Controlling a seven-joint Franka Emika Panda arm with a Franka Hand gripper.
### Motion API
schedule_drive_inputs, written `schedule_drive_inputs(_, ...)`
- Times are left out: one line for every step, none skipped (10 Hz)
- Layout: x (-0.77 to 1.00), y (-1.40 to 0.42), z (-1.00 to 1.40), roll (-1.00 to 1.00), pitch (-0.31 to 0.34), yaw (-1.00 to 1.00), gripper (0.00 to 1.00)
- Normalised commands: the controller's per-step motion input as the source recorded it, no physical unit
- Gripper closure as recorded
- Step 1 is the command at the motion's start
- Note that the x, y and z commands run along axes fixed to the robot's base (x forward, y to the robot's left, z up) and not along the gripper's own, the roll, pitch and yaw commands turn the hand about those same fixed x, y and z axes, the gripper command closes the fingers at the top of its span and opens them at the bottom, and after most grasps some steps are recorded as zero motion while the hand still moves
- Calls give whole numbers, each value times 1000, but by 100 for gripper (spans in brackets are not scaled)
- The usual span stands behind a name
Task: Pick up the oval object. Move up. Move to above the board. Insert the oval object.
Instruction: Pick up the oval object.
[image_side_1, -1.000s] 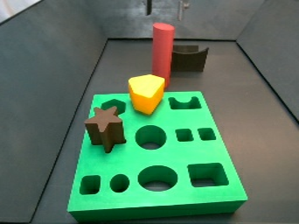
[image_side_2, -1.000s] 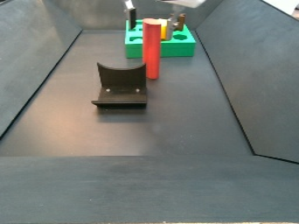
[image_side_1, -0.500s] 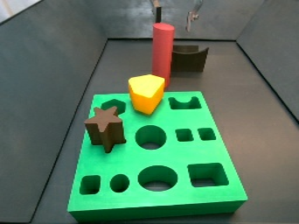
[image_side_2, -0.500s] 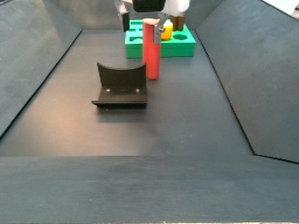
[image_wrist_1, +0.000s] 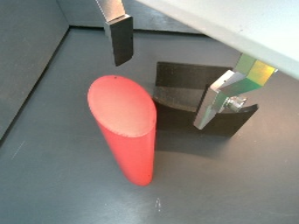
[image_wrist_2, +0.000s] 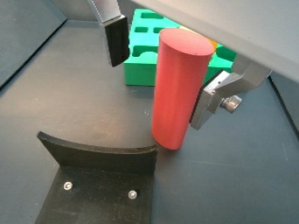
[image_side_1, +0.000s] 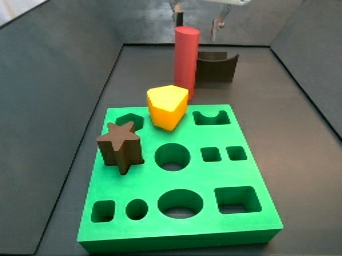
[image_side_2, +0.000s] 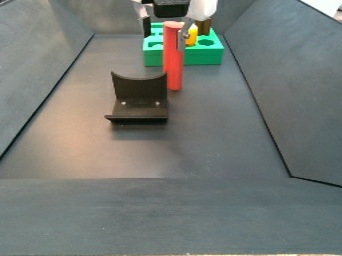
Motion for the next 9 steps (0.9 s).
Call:
schedule_drive_inputs(-71, -157, -480, -186, -227, -229, 0)
schedule_drive_inputs(-71, -23, -229, -183, -163, -143, 0)
schedule_drive_inputs(-60, -29, 0, -66, -43, -89, 0)
schedule_drive_inputs(0, -171, 0, -186, -143, -237, 0)
schedule_drive_inputs(-86, -97, 126, -234, -177, -257, 0)
schedule_drive_inputs(-217, -26, 171, -173, -163, -191, 0)
schedule_drive_inputs(-197, 0, 317, -210, -170, -226, 0)
schedule_drive_inputs(-240, 0, 291, -211, -203, -189, 0)
schedule_drive_inputs(-234, -131, 0, -126, -236, -143, 0)
